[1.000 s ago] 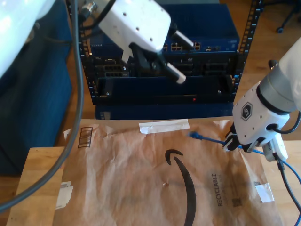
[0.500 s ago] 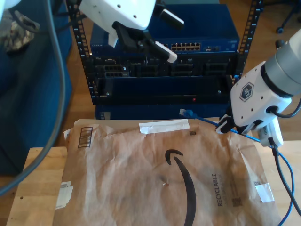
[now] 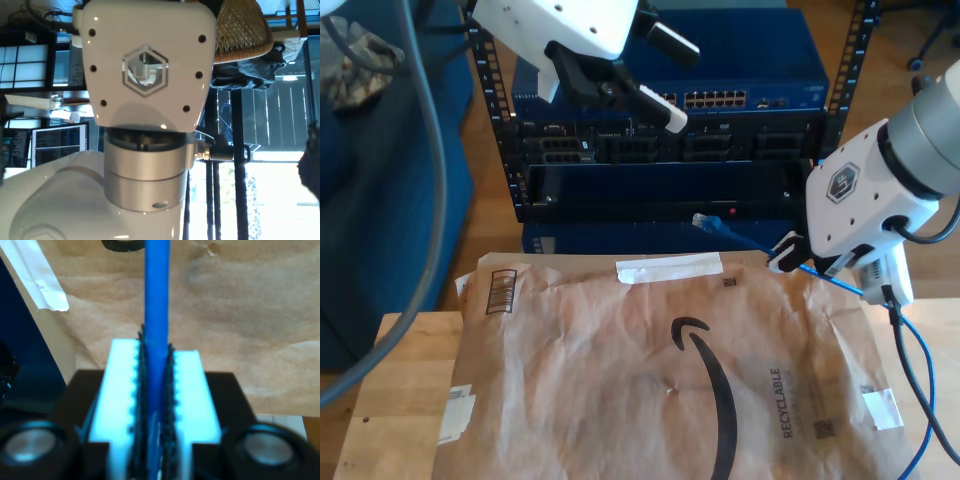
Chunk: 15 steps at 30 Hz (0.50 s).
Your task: Grab the cable and plug it in
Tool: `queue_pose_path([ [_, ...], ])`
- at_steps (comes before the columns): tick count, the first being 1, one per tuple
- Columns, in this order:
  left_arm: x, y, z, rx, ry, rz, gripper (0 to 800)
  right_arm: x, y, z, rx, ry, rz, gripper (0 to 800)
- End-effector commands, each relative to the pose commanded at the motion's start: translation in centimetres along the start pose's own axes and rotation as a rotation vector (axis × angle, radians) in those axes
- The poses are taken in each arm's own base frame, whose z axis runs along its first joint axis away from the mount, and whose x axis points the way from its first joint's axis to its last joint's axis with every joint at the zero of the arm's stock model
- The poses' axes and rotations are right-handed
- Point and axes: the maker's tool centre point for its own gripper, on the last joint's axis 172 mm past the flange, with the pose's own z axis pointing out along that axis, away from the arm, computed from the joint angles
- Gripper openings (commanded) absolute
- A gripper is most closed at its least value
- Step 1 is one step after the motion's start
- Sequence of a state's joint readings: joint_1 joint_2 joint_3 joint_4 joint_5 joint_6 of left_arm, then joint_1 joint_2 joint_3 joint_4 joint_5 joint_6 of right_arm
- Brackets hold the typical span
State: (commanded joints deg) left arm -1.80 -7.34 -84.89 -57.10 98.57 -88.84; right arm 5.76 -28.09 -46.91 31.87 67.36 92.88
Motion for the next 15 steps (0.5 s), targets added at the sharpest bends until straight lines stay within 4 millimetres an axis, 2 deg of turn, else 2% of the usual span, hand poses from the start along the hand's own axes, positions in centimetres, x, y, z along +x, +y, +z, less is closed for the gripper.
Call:
queue_pose_path([
  [10,0.1,0.3,-0.6,-0.013,-0.009,-0.007,800,1.1,0.9,-1.9,-0.060,-0.049,0.087,11],
  [15,0.2,0.2,-0.6,-0.010,-0.010,-0.008,800,-0.5,1.5,-4.2,-0.099,-0.135,0.124,10],
])
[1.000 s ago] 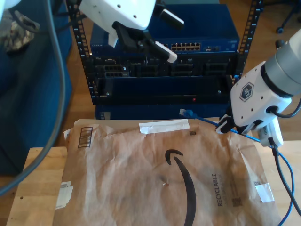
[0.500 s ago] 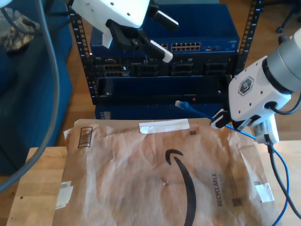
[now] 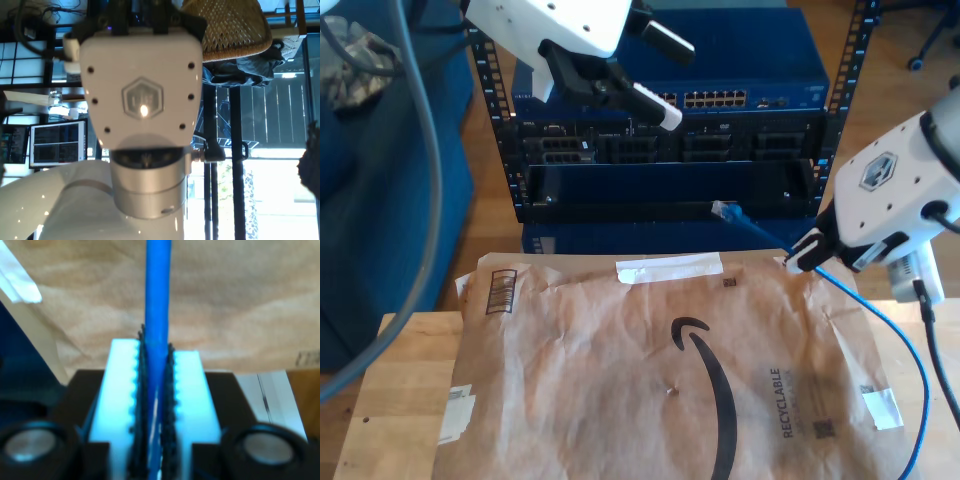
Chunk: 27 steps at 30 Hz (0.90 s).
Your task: Grab the cable and plug it in
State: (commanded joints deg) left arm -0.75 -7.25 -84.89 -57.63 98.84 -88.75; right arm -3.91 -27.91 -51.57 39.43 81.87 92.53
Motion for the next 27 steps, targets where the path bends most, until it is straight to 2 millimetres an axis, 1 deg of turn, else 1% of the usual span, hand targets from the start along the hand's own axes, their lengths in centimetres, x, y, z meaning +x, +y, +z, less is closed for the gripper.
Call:
queue_pose_path([
  [2,0.0,-0.2,0.0,0.006,0.000,0.000,800,-0.1,0.2,-0.7,-0.008,-0.010,0.007,9],
  [8,0.0,-0.2,0.1,0.009,0.000,0.000,800,-2.1,0.5,-2.0,-0.010,-0.042,-0.018,8],
  [14,0.1,-0.3,0.1,0.010,-0.001,-0.002,800,-4.6,-0.7,-3.8,0.022,-0.092,-0.037,8],
  [18,0.1,-0.3,0.1,0.011,-0.002,-0.003,800,-5.5,-1.1,-4.4,0.032,-0.103,-0.046,8],
  [22,0.1,-0.4,0.1,0.015,-0.003,-0.004,800,-6.4,-0.9,-4.7,0.023,-0.127,-0.052,7],
  [27,0.1,-0.9,0.3,0.036,-0.003,-0.004,800,-7.2,-0.8,-5.0,0.021,-0.144,-0.060,7],
])
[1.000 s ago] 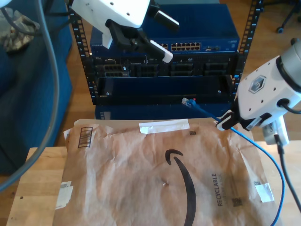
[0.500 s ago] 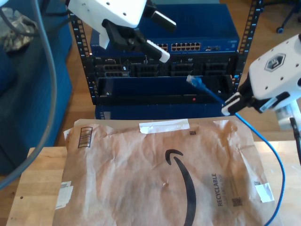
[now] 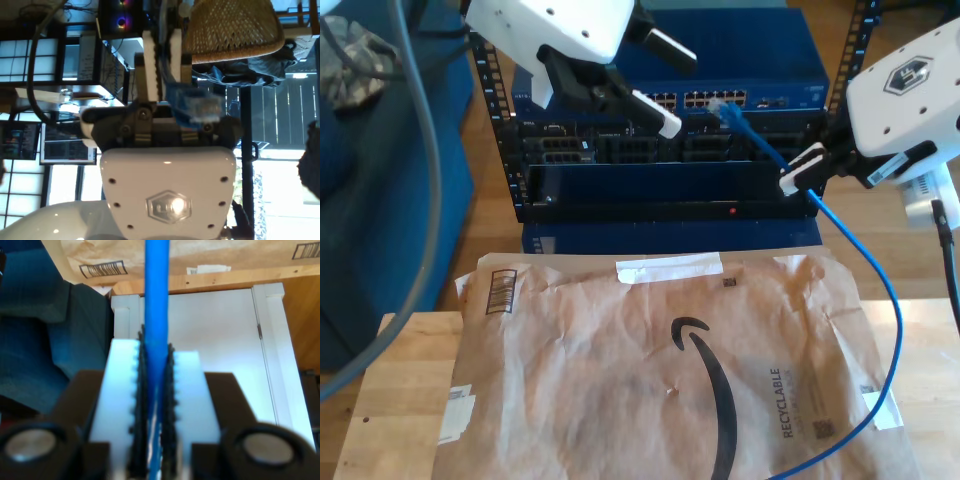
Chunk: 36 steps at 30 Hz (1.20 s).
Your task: Grab the cable and plug it in
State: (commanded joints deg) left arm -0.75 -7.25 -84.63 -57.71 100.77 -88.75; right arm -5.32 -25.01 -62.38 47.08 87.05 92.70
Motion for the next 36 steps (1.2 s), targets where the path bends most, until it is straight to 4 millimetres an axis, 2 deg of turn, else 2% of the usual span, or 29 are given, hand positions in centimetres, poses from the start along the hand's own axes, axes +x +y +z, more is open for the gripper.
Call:
queue_pose_path([
  [7,0.0,-0.1,0.1,0.006,-0.002,0.002,800,-1.6,0.0,-0.5,0.005,-0.038,-0.010,6],
  [12,-1.0,0.0,0.2,0.008,-0.042,0.005,800,-2.0,0.1,-0.4,0.001,-0.050,-0.013,4],
  [18,-0.9,-0.6,0.4,0.038,-0.046,0.002,799,-2.7,0.0,-0.8,0.008,-0.061,-0.023,4],
  [32,-0.8,-0.6,0.4,0.040,-0.043,-0.024,770,-3.4,0.2,-0.4,-0.007,-0.070,-0.033,3],
  [36,-0.8,-0.6,0.4,0.042,-0.043,-0.029,732,-3.4,0.2,-0.2,-0.008,-0.070,-0.032,3],
])
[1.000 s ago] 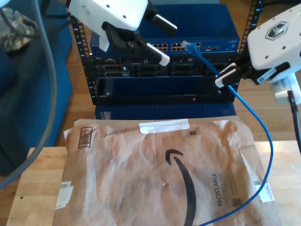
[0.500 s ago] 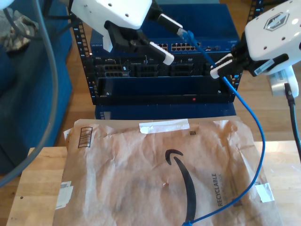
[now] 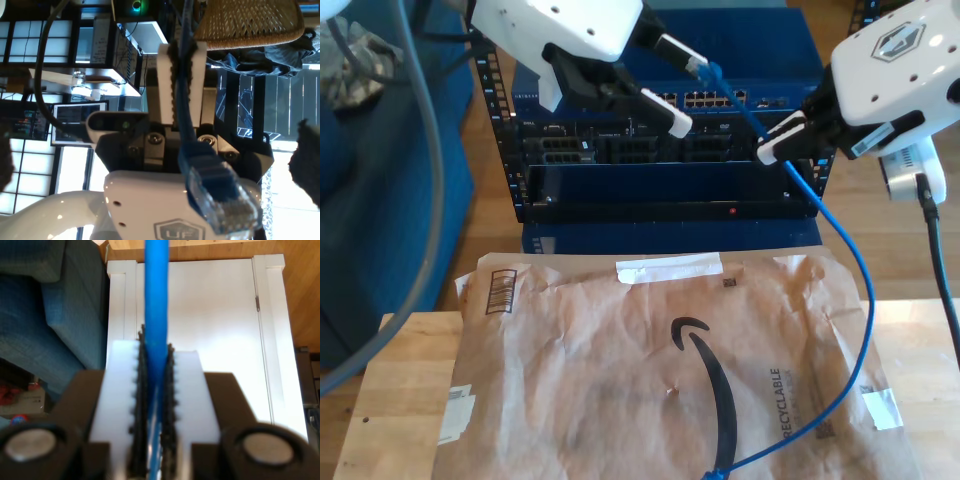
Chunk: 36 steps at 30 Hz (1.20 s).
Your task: Grab the cable and plug it in
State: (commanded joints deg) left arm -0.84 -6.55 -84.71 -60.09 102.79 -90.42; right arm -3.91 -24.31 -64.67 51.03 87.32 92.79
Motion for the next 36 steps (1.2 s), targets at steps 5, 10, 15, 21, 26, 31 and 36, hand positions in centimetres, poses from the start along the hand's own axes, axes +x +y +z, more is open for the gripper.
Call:
queue_pose_path([
  [5,0.05,-0.46,0.16,0.019,0.000,-0.023,695,0.37,-0.04,0.27,-0.007,0.002,0.008,3],
  [10,0.05,-0.50,0.17,0.021,0.000,-0.029,649,0.47,-0.05,0.35,-0.009,0.002,0.009,3],
  [15,-0.16,-0.50,0.17,0.021,-0.007,-0.033,606,0.71,-0.03,0.47,-0.011,0.003,0.015,3],
  [21,-0.16,-0.50,0.17,0.021,-0.007,-0.035,548,0.71,-0.03,0.47,-0.011,0.003,0.015,3],
  [26,-0.15,-0.40,0.01,0.016,-0.007,-0.035,437,0.71,-0.03,0.47,-0.011,0.003,0.015,3],
  [31,0.01,-0.26,-0.20,0.010,-0.008,-0.039,410,0.73,0.02,0.55,-0.013,0.003,0.015,3],
  [36,-0.03,-0.26,-0.20,0.010,-0.010,-0.039,398,0.64,0.04,0.55,-0.014,0.003,0.014,3],
])
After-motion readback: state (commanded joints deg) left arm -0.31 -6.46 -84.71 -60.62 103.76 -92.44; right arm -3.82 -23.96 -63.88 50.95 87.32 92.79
